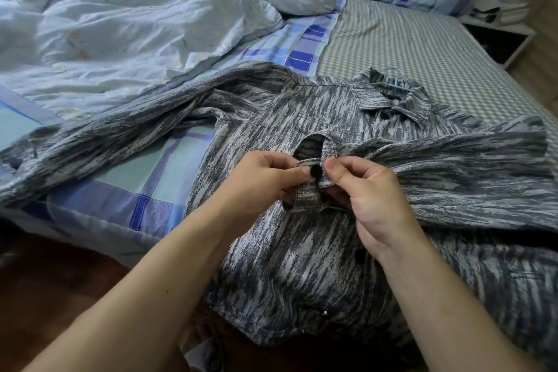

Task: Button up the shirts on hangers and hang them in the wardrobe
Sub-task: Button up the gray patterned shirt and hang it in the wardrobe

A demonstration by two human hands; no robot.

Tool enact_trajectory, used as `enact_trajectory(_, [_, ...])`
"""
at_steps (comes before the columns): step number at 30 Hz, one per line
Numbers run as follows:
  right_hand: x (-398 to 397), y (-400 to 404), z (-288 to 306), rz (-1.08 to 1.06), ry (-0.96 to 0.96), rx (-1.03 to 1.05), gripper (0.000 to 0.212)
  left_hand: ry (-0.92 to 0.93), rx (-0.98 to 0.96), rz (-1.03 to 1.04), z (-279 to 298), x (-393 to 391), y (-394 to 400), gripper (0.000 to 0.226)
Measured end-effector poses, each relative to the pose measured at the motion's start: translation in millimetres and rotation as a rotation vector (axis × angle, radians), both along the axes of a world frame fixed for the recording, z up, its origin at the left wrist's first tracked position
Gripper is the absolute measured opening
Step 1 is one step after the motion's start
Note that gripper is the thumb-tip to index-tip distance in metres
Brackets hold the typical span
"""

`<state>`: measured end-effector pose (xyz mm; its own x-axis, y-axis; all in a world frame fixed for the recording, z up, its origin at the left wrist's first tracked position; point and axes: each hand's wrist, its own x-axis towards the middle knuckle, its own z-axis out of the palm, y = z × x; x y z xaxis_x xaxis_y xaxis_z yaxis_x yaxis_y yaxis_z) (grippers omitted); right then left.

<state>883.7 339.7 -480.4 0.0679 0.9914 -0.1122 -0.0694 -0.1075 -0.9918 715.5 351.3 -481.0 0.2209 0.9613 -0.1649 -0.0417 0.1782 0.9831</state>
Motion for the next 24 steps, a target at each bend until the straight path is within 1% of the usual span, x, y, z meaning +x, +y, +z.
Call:
enact_trajectory(4, [0.2,0.9,0.4,-0.013,-0.006,0.002,0.007,0.028,0.033,0.024,2.5,1.7,-5.0,0.027])
enact_trajectory(6, [-1.5,0.1,0.4,-0.009,-0.014,0.007,0.005,0.050,0.054,0.050,2.3,2.0,-6.5,0.024])
enact_trajectory(8, [-3.3,-0.6,-0.6,-0.025,-0.042,0.025,0.005,0.010,0.000,0.074,0.4,1.7,-5.2,0.021])
enact_trajectory(11, [-4.6,-1.3,-2.3,-0.066,-0.068,0.053,0.004,-0.074,-0.115,0.057,-2.8,1.1,-1.9,0.019])
enact_trajectory(12, [-4.3,-1.6,-2.6,-0.063,-0.069,0.056,0.007,-0.092,-0.133,0.049,-3.2,1.2,-1.2,0.019])
enact_trajectory(14, [-2.0,-2.1,-1.7,-0.030,-0.070,0.047,0.012,-0.105,-0.148,0.038,-4.2,0.5,0.3,0.019])
enact_trajectory(16, [3.5,-1.0,1.2,0.040,-0.124,0.041,0.006,-0.108,-0.150,0.013,-5.2,-2.1,2.1,0.020])
enact_trajectory(19, [13.5,2.2,5.9,0.173,-0.239,0.041,0.021,-0.100,-0.158,-0.058,-8.2,-8.4,5.8,0.021])
enact_trajectory(21, [17.9,2.4,9.1,0.230,-0.251,0.039,0.026,-0.100,-0.154,-0.093,-8.7,-10.6,6.4,0.020])
enact_trajectory(23, [18.6,1.6,11.5,0.264,-0.280,0.068,0.021,-0.086,-0.130,-0.100,-7.4,-10.4,5.8,0.017])
enact_trajectory(24, [17.9,1.0,11.2,0.269,-0.326,0.106,0.018,-0.066,-0.111,-0.094,-6.6,-9.5,5.0,0.017])
